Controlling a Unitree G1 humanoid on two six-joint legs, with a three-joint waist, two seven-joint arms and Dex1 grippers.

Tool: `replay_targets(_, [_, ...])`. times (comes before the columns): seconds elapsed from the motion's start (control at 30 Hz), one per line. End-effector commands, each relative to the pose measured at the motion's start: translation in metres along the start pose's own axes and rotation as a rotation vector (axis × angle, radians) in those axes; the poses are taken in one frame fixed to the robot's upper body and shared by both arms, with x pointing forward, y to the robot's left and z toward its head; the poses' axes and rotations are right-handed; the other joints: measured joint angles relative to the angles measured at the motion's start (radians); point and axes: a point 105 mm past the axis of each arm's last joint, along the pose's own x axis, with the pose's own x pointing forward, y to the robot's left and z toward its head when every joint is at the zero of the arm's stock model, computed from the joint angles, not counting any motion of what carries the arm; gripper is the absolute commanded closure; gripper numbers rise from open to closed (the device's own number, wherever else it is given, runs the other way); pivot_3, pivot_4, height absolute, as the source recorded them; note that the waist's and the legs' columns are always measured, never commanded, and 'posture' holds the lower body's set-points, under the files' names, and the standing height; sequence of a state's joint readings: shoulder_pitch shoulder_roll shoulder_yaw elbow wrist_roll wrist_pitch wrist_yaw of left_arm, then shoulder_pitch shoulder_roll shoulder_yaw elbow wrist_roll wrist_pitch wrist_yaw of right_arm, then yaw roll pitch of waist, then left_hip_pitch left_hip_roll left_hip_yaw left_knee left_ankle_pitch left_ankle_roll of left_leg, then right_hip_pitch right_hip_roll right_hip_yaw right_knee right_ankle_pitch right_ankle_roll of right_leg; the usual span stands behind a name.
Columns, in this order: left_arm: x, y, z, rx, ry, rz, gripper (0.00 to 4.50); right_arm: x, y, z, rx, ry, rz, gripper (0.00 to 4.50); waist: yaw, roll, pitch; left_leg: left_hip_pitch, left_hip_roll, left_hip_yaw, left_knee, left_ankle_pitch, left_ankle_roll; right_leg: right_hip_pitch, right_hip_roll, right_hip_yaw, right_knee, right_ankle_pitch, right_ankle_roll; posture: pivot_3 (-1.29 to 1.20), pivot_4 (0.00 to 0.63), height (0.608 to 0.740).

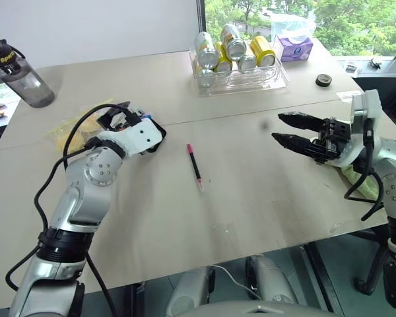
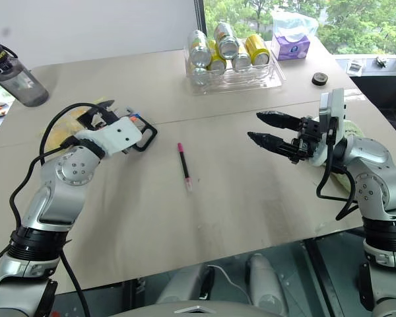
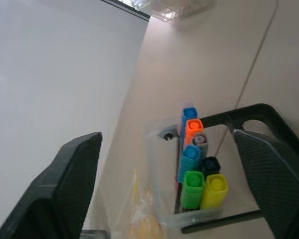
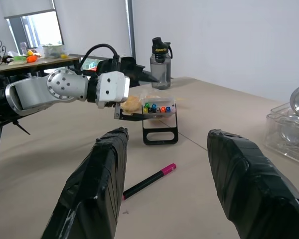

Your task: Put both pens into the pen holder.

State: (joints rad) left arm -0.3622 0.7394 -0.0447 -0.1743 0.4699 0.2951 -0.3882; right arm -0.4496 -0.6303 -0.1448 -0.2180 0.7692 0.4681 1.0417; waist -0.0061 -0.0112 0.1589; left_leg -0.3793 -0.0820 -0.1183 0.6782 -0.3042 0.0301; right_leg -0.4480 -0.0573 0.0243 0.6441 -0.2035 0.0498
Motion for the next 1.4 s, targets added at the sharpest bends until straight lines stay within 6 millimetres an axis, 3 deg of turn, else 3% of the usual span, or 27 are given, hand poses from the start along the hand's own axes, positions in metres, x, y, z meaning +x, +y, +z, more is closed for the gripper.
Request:
replay_targets(0.03, [-0.001, 0.014, 0.004, -0.004, -0.016, 0.058, 0.1, -0.001, 0.0, 0.008, -0.05, -0.019, -0.004, 1.77, -0.002, 0.0, 0.0, 0.0, 0.0, 0.0, 0.0, 0.0, 0.0, 0.0, 0.0, 0.0, 0.0, 0.0, 0.0, 0.0, 0.15, 0.739])
replay_targets(0.23, [-0.001, 0.004, 0.021, -0.261, -0.117, -0.027, 0.1, 0.014, 0.003, -0.016, -0.044, 0.069, -0.038, 1.77, -0.003, 0.0, 0.0, -0.001, 0.0, -0.001, 0.003, 0.0, 0.0, 0.0, 0.0, 0.0, 0.001, 0.0, 0.0, 0.0, 0.15, 0.739])
replay_targets(0.3, [-0.007, -0.004, 0.029, -0.612, -0.155, -0.124, 0.1, 0.029, 0.007, -0.03, -0.036, 0.107, -0.047, 1.77, -0.005, 0.0, 0.0, -0.001, 0.0, -0.001, 0.004, 0.0, 0.0, 0.0, 0.0, 0.0, 0.002, 0.0, 0.0, 0.0, 0.15, 0.739])
replay_targets(0.37, [-0.022, -0.012, 0.043, -0.778, -0.198, -0.308, 0.1, 0.045, 0.01, -0.045, -0.059, 0.165, -0.067, 1.77, -0.009, 0.0, -0.001, -0.001, 0.0, -0.001, 0.006, 0.0, 0.0, 0.0, 0.0, -0.001, 0.003, 0.0, 0.0, 0.0, 0.15, 0.739])
replay_targets(0.47, [-0.055, -0.01, 0.046, -0.79, -0.166, -0.538, 0.1, 0.068, 0.01, -0.066, -0.097, 0.278, -0.1, 1.77, -0.027, -0.001, 0.0, -0.001, 0.0, 0.0, 0.006, 0.0, 0.0, -0.003, 0.001, 0.0, 0.008, 0.0, 0.0, 0.0, 0.15, 0.739])
replay_targets(0.67, [-0.119, -0.013, 0.015, -0.772, 0.063, -0.793, 0.1, 0.124, 0.011, -0.092, -0.069, 0.374, -0.133, 1.77, -0.054, 0.003, -0.001, 0.002, -0.001, 0.004, 0.005, 0.0, -0.001, -0.005, 0.002, 0.005, 0.012, 0.0, 0.0, 0.0, 0.15, 0.739])
replay_targets(0.77, [-0.13, -0.005, -0.003, -0.833, 0.106, -0.722, 0.0, 0.152, 0.022, -0.103, -0.024, 0.414, -0.087, 1.05, -0.047, 0.003, 0.0, 0.002, 0.0, 0.004, 0.005, 0.001, -0.002, -0.004, 0.002, 0.004, 0.012, 0.0, -0.001, 0.0, 0.15, 0.739])
replay_targets(0.83, [-0.142, -0.01, -0.009, -0.862, 0.107, -0.736, 0.0, 0.167, 0.03, -0.109, -0.01, 0.441, -0.077, 0.09, -0.04, 0.004, 0.0, 0.002, 0.001, 0.002, 0.005, 0.001, -0.002, -0.004, 0.002, 0.003, 0.012, -0.001, -0.001, 0.0, 0.15, 0.739])
replay_targets(0.9, [-0.156, -0.02, -0.02, -0.883, 0.165, -0.746, 0.0, 0.183, 0.037, -0.118, 0.027, 0.48, -0.081, 0.03, -0.038, 0.004, 0.0, 0.001, 0.0, 0.003, 0.004, 0.001, -0.002, -0.004, 0.002, 0.004, 0.011, -0.001, -0.001, 0.0, 0.15, 0.739])
replay_targets(1.0, [-0.17, -0.022, -0.03, -0.885, 0.215, -0.739, 0.0, 0.194, 0.035, -0.132, 0.047, 0.552, -0.128, 0.03, -0.034, 0.003, -0.001, 0.001, 0.0, 0.003, 0.003, 0.001, -0.002, -0.004, 0.002, 0.003, 0.009, 0.0, -0.001, 0.0, 0.15, 0.739])
replay_targets(1.13, [-0.174, -0.016, -0.026, -0.891, 0.187, -0.716, 0.0, 0.194, 0.027, -0.154, 0.063, 0.698, -0.213, 0.03, -0.028, 0.002, -0.001, 0.001, 0.0, -0.001, 0.003, 0.001, -0.003, -0.004, 0.002, 0.0, 0.009, -0.001, -0.001, 0.0, 0.15, 0.739])
replay_targets(1.27, [-0.178, -0.015, -0.024, -0.892, 0.186, -0.723, 0.0, 0.189, 0.042, -0.17, 0.141, 0.81, -0.174, 0.03, -0.037, 0.003, -0.001, 0.002, -0.001, 0.0, 0.003, 0.001, -0.002, -0.001, 0.002, 0.001, 0.009, 0.0, -0.001, 0.0, 0.15, 0.739])
replay_targets(1.4, [-0.179, -0.014, -0.022, -0.896, 0.182, -0.728, 0.0, 0.188, 0.051, -0.172, 0.141, 0.832, -0.145, 1.84, -0.037, 0.003, -0.002, 0.004, -0.001, 0.0, 0.002, 0.001, -0.003, -0.001, 0.002, 0.001, 0.009, -0.001, -0.001, 0.0, 0.15, 0.739])
